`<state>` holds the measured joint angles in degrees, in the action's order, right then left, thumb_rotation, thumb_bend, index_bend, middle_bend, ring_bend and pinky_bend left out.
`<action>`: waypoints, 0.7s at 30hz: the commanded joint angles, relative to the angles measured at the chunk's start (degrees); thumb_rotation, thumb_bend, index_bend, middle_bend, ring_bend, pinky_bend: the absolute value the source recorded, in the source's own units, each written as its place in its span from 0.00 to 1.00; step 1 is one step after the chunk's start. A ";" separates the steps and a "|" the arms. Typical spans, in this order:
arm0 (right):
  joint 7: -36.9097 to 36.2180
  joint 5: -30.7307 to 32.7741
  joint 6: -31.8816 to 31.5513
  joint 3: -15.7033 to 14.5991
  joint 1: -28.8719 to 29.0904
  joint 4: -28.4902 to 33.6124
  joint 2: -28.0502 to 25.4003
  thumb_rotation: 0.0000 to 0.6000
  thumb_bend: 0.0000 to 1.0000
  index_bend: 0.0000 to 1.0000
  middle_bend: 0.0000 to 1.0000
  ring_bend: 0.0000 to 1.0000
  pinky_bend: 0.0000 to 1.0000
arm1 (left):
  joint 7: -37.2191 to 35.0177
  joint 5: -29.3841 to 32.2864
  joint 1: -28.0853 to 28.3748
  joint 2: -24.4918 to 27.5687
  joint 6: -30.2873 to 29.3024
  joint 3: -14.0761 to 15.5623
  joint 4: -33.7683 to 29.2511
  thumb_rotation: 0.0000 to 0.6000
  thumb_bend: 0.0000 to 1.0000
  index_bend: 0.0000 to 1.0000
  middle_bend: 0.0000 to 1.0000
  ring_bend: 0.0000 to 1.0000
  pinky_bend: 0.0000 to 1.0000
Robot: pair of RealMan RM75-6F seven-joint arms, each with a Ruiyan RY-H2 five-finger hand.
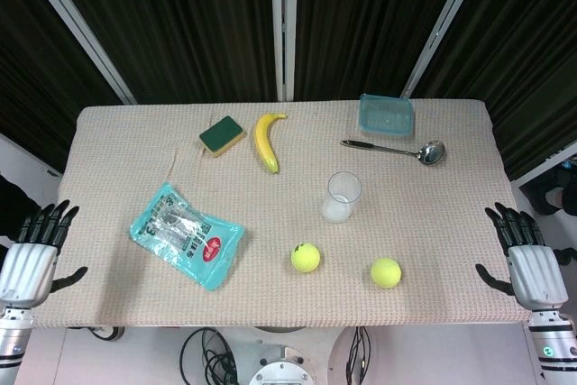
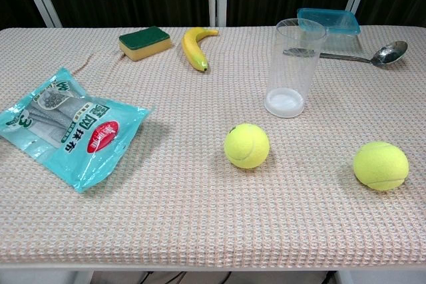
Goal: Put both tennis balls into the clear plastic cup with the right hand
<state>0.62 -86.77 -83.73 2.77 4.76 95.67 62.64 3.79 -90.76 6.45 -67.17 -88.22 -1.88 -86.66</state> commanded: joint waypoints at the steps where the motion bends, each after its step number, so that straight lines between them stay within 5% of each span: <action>1: 0.21 0.14 -0.14 0.06 -0.10 -0.09 0.02 1.00 0.16 0.00 0.00 0.00 0.00 | -0.24 0.08 0.05 -0.13 0.00 -0.09 0.15 1.00 0.03 0.00 0.00 0.00 0.00; 13: 1.43 -0.32 0.32 -0.40 0.01 0.16 0.49 1.00 0.16 0.00 0.00 0.00 0.00 | -1.14 -0.54 0.35 -0.07 -0.04 -0.02 0.46 1.00 0.03 0.00 0.00 0.00 0.00; 21: 10.31 -2.06 5.09 -2.15 2.42 2.88 2.14 1.00 0.16 0.00 0.00 0.00 0.00 | -2.58 -0.61 0.62 -0.65 0.37 0.13 1.68 1.00 0.03 0.00 0.00 0.00 0.00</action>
<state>8.92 -87.89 -80.43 1.48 6.19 97.45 64.12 1.29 -91.39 7.08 -67.76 -87.90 -1.80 -85.05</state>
